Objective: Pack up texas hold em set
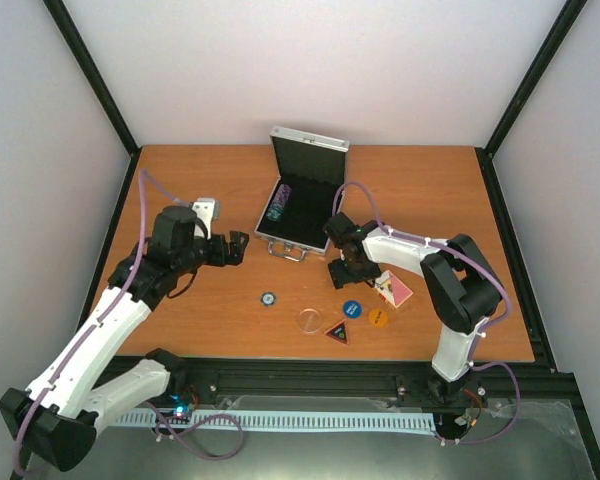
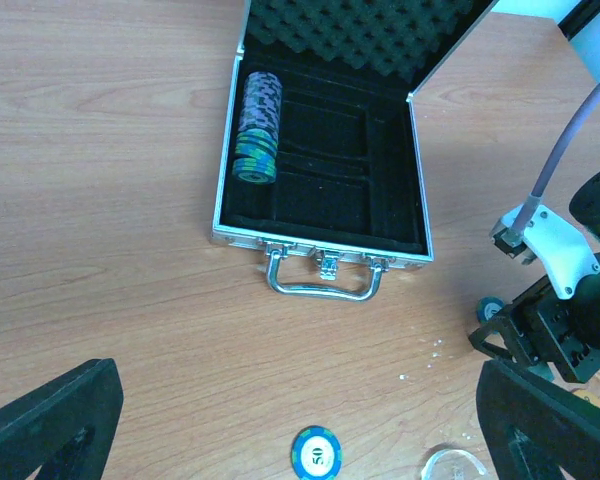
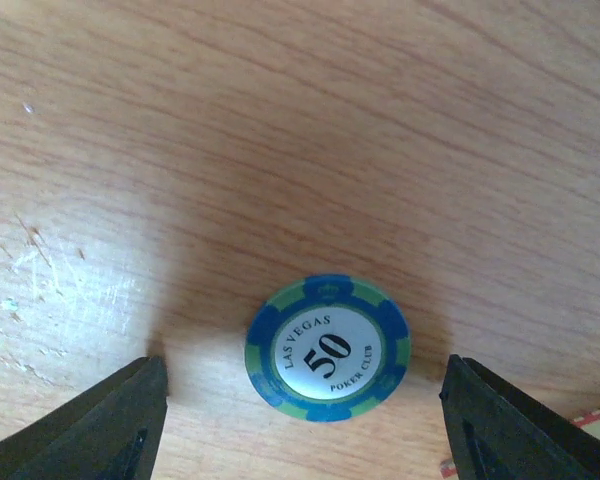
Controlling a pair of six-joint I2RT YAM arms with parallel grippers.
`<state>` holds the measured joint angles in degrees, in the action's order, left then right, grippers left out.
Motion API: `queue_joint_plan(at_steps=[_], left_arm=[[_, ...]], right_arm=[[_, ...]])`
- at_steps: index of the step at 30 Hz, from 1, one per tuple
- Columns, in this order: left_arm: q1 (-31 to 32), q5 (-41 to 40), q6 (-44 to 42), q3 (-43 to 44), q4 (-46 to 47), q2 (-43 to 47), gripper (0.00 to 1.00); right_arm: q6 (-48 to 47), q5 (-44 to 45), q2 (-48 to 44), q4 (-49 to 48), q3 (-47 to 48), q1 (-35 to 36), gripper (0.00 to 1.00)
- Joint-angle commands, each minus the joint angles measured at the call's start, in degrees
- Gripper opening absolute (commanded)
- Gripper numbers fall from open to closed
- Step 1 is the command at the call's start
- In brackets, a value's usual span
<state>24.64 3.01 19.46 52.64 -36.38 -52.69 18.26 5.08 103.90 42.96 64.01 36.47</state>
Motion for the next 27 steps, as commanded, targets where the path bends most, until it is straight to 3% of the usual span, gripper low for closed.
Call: queue_joint_plan(at_steps=[1, 8, 15, 27], left_arm=[[-0.12, -0.27, 0.13, 0.03, -1.08, 1.63, 1.00], [-0.10, -0.40, 0.65, -0.30, -1.64, 2.61, 1.00], [-0.12, 0.17, 0.78, -0.16, -1.68, 2.39, 1.00], [-0.12, -0.39, 0.45, -1.20, -1.66, 3.08, 1.00]], right_arm=[[-1.09, -0.74, 1.13, -3.02, -1.91, -1.30, 0.77], [-1.37, -2.28, 0.99, -4.38, -4.12, -2.28, 0.70], [-0.16, -4.70, -0.25, -5.94, -6.44, -2.19, 0.52], [0.59, -4.96, -2.43, -5.68, -6.82, -1.29, 0.41]])
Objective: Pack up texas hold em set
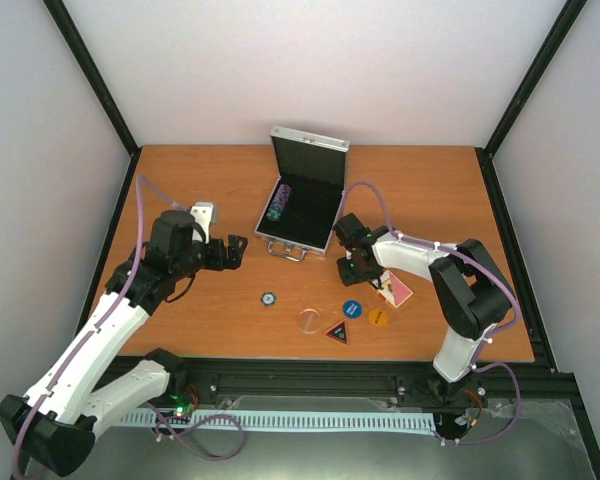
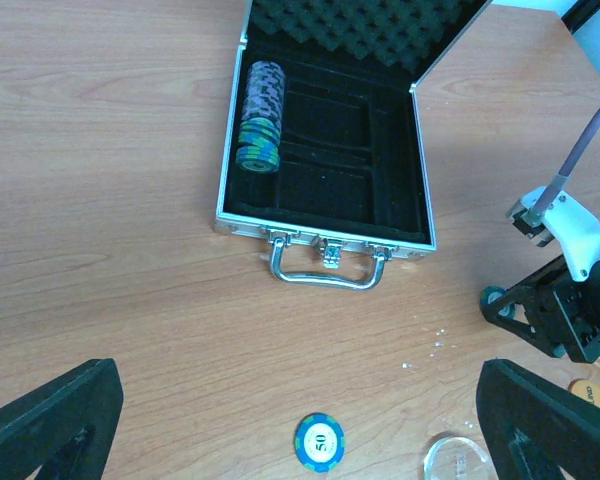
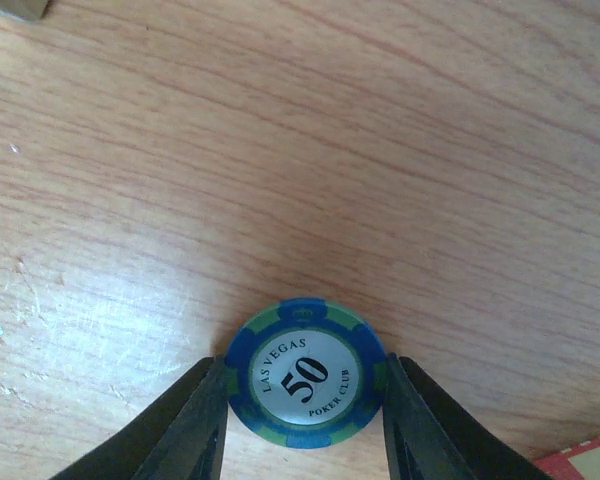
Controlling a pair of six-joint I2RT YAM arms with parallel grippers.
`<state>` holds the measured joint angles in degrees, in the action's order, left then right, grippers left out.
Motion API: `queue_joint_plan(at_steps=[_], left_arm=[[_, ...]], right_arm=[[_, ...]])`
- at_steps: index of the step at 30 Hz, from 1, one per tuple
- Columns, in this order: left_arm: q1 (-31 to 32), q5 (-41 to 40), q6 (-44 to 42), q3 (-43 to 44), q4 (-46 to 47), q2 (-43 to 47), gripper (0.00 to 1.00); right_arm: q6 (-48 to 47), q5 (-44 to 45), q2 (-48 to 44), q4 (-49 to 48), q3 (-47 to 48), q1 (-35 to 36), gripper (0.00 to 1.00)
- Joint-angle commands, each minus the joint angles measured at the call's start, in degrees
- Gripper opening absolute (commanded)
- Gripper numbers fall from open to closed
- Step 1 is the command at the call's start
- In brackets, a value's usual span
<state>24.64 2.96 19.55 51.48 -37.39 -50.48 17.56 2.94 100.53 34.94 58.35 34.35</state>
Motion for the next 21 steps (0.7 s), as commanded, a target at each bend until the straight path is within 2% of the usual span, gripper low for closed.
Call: queue_joint_plan(at_steps=[1, 10, 17, 21], left_arm=[[-0.12, -0.32, 0.25, -0.09, -0.59, 0.94, 1.00], [-0.12, -0.92, -0.24, 1.23, -1.29, 1.17, 1.00], [-0.20, -5.45, -1.16, 5.77, -5.37, 1.75, 1.00], [-0.46, -5.46, -1.45, 8.12, -6.97, 3.06, 1.00]], right_arm=[[1.33, -2.65, 0.79, 2.75, -0.53, 1.23, 0.41], [2.51, -1.49, -0.30, 6.21, 4.65, 4.81, 0.41], [3.26, -0.76, -0.32, 7.12, 6.45, 6.43, 0.42], [3.38, 2.89, 0.12, 7.49, 5.60, 6.43, 0.63]])
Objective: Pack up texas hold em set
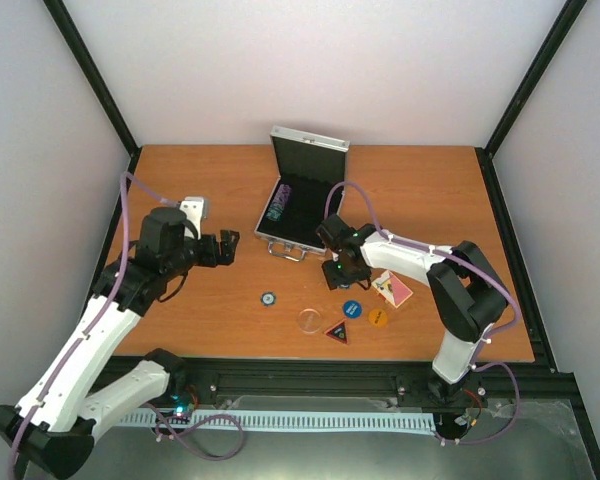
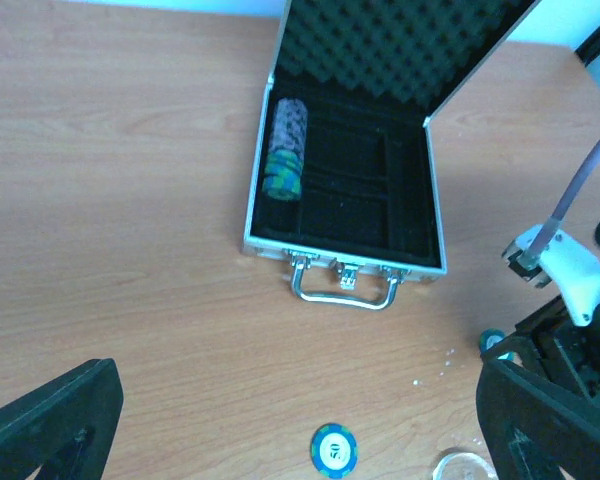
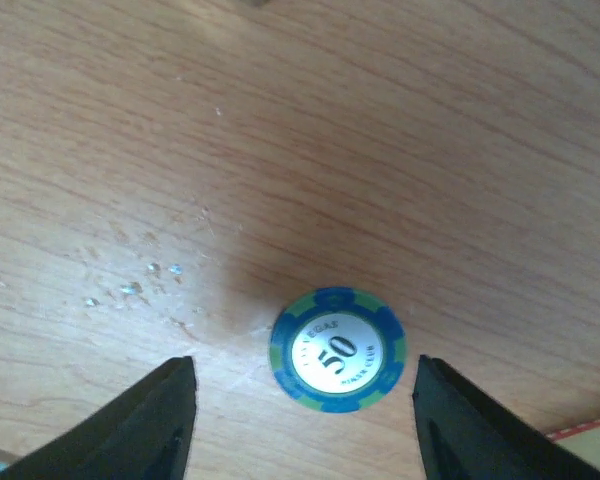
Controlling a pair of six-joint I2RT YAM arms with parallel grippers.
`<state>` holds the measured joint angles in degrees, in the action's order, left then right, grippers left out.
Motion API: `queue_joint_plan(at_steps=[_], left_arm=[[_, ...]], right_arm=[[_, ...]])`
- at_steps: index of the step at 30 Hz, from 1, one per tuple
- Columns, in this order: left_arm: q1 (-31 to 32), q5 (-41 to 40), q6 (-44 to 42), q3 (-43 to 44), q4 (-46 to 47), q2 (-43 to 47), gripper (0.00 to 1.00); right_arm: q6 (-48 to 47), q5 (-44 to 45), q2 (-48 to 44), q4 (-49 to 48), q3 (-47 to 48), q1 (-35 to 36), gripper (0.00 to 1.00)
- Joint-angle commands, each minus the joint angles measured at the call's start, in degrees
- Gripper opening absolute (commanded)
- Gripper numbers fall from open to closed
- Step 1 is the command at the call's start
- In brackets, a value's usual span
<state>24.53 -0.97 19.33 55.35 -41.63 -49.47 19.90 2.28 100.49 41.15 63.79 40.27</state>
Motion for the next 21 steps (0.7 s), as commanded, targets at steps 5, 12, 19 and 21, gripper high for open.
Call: queue_joint_plan(at_steps=[5, 12, 19, 21], left_arm=[[-0.36, -1.10, -1.26, 4.79, -3.55, 3.71, 1.00], [-0.36, -0.81, -0.62, 3.87, -3.61, 4.04, 1.00], [-0.36, -1.88, -0.40, 2.83, -4.12, 5.44, 1.00], [-0.38, -2.22, -0.37, 2.75, -4.33, 5.60, 1.00]], right_arm=[[0.31, 3.62, 0.24, -0.63, -2.56, -0.73, 0.90], [-0.49, 0.90, 2.20, -3.24, -3.43, -0.90, 0.89], [-1.56, -2.16, 4.57, -6.49, -5.58, -2.40, 0.84], [-1.67, -2.22, 4.86, -6.85, -6.11, -2.56, 0.79]])
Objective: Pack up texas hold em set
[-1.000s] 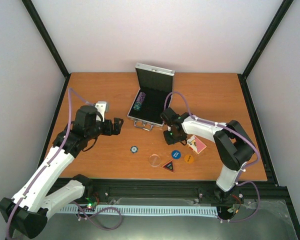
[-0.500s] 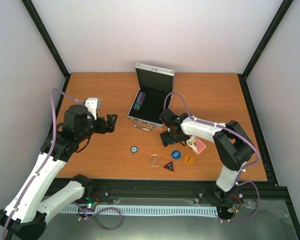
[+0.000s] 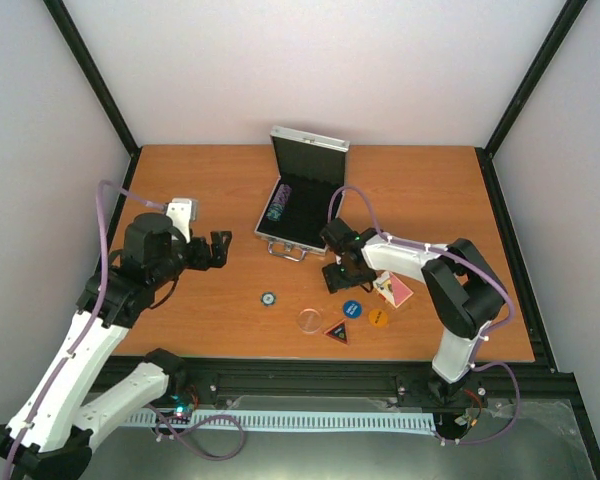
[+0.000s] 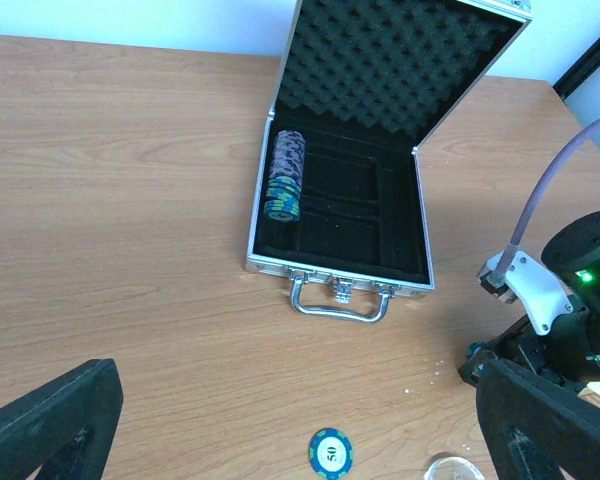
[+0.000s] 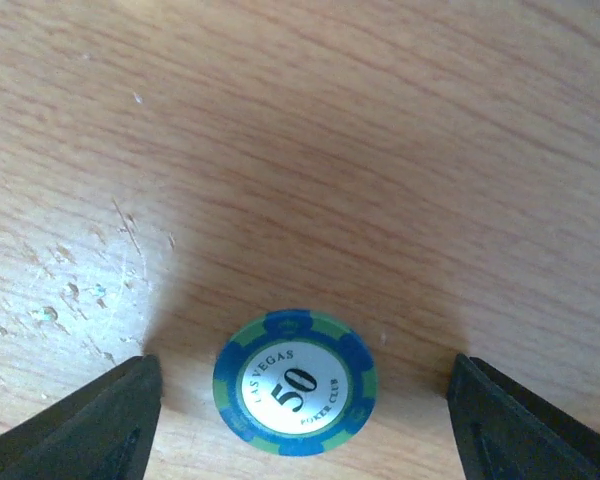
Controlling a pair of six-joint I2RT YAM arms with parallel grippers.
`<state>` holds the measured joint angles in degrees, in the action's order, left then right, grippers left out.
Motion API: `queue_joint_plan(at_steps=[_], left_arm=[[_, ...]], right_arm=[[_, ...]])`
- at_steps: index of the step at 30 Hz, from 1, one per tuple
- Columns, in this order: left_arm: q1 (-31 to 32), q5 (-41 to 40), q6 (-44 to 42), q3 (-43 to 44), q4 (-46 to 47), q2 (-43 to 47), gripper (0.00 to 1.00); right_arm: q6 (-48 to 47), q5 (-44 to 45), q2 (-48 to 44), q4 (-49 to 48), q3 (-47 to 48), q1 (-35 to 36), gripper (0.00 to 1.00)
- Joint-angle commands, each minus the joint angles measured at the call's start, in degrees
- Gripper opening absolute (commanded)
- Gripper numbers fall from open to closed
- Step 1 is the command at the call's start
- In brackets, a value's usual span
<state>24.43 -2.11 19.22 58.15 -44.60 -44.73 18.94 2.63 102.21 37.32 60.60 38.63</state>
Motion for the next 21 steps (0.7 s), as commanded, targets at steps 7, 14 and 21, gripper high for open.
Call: queue_joint_plan(at_steps=[7, 14, 21], left_arm=[[-0.26, -1.48, 0.12, -0.79, -1.09, 0.71, 1.00], [-0.30, -1.27, -0.30, -1.17, -0.31, -0.27, 1.00], [-0.32, -1.04, -0.72, -1.11, -0.11, -0.85, 1.00]], right_arm=[[-0.03, -2.54, 3.34, -3.59, -4.84, -0.93, 0.50], [0.54, -2.40, 1.74, -3.83, -7.06, -0.66, 0.46], [0.81, 1.69, 0.39, -2.06, -5.31, -0.66, 0.90]])
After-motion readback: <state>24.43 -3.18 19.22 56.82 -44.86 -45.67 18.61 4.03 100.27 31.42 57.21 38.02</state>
